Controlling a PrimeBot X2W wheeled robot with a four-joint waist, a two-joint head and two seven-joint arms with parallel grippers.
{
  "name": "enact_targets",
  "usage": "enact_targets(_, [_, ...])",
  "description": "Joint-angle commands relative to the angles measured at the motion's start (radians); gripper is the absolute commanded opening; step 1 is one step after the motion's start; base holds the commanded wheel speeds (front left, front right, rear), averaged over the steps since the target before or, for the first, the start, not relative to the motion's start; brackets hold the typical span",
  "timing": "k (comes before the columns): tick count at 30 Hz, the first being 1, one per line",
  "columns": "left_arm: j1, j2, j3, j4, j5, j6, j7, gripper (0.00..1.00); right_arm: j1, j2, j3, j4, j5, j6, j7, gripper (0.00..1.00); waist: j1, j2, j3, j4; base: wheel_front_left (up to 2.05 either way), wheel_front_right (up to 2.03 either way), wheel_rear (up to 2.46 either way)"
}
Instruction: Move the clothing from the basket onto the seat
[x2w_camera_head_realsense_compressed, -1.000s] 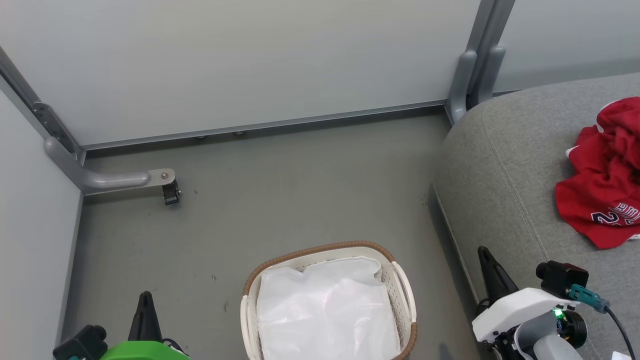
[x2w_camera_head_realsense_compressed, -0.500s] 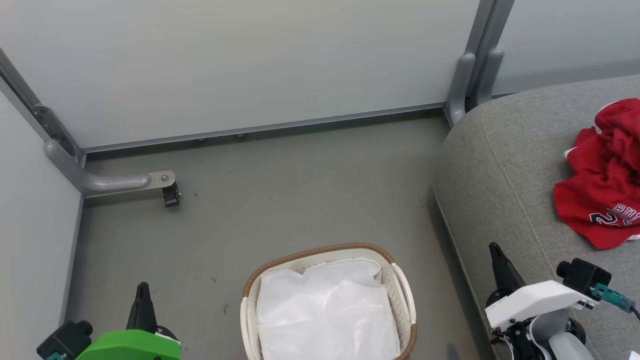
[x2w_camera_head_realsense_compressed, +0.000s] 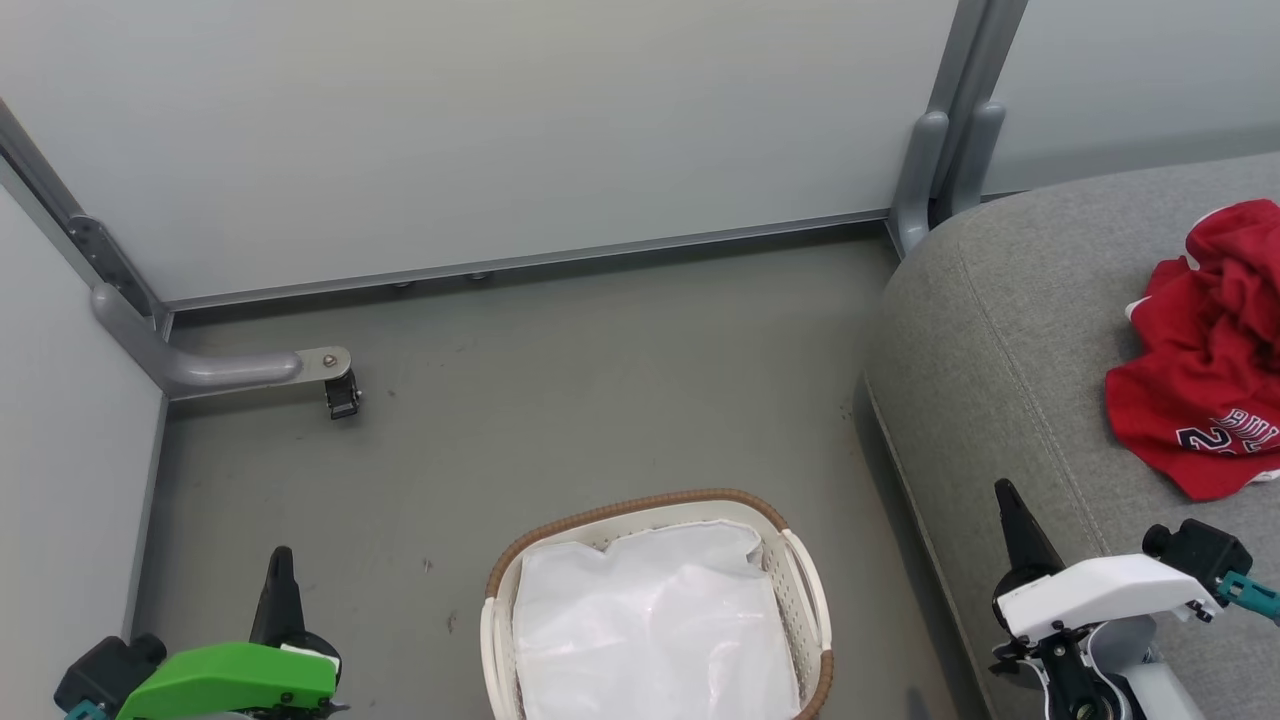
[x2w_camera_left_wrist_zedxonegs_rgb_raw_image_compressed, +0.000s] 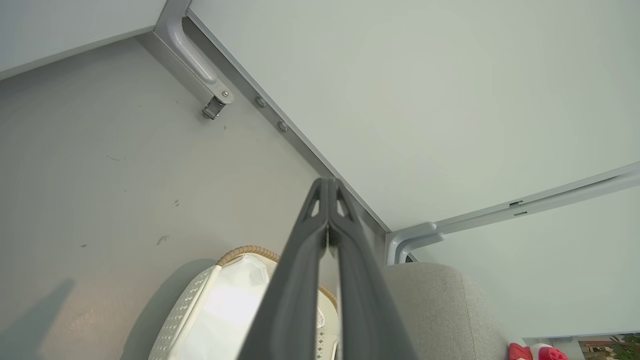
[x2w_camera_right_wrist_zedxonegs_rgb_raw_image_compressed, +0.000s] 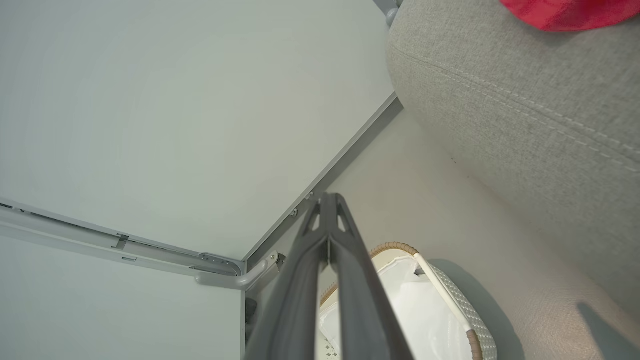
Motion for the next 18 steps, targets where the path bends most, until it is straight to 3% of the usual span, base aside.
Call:
enact_targets(1, [-0.03, 0.006, 0.005, -0.014, -0.029, -0.008, 0.007, 0.0, -0.001, -0.002, -0.009, -0.017, 0.029, 0.0, 0.008, 0.0, 0.0, 0.0, -0.001, 0.0, 0.0, 0.0, 0.0])
enact_targets(18, [-0.048, 0.008, 0.021, -0.03, -0.195, -0.02, 0.056, 0.0, 0.004, 0.001, -0.045, -0.042, 0.202, 0.0, 0.057, 0.0, 0.0, 0.0, -0.009, -0.002, 0.0, 0.0, 0.0])
